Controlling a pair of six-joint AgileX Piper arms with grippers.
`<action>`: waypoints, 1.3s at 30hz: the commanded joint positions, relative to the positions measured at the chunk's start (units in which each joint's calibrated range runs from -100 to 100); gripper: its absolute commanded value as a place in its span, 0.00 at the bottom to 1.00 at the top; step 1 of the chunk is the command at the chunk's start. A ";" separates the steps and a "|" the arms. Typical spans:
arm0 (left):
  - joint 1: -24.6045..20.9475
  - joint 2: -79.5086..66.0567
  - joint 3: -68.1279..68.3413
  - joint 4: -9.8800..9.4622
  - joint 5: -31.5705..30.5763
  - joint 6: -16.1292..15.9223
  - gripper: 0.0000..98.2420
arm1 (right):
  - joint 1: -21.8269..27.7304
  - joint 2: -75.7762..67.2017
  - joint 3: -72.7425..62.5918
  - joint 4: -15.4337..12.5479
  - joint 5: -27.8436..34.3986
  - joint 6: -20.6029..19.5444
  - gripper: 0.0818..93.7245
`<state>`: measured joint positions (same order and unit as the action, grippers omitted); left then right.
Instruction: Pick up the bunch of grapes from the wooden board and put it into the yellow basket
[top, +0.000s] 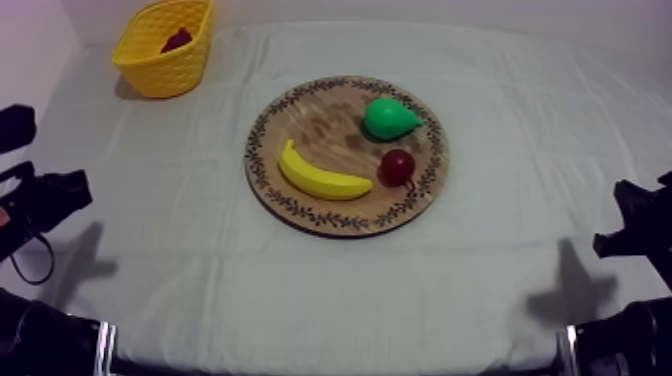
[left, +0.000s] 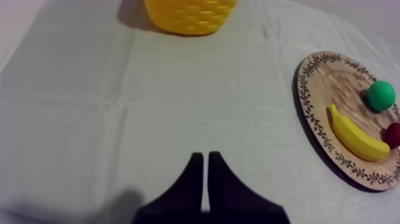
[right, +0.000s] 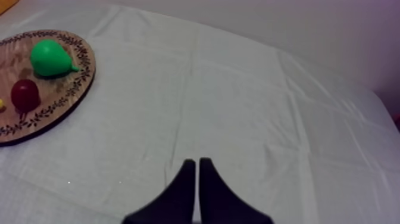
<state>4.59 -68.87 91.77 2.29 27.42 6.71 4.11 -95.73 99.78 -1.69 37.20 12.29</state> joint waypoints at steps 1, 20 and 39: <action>-0.66 -7.28 1.63 -0.54 0.89 -0.24 0.00 | 0.03 -0.02 -0.01 0.01 -0.03 -0.02 0.00; -2.87 -28.83 5.25 -4.37 11.07 4.45 0.00 | 0.03 -0.02 -0.01 0.01 -0.03 -0.01 0.00; -5.18 -30.96 5.71 -4.22 11.23 4.86 0.00 | 0.03 -0.02 -0.01 0.01 -0.03 -0.01 0.00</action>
<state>-0.58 -99.80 97.43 -1.95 38.63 11.59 4.11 -95.73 99.78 -1.69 37.20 12.29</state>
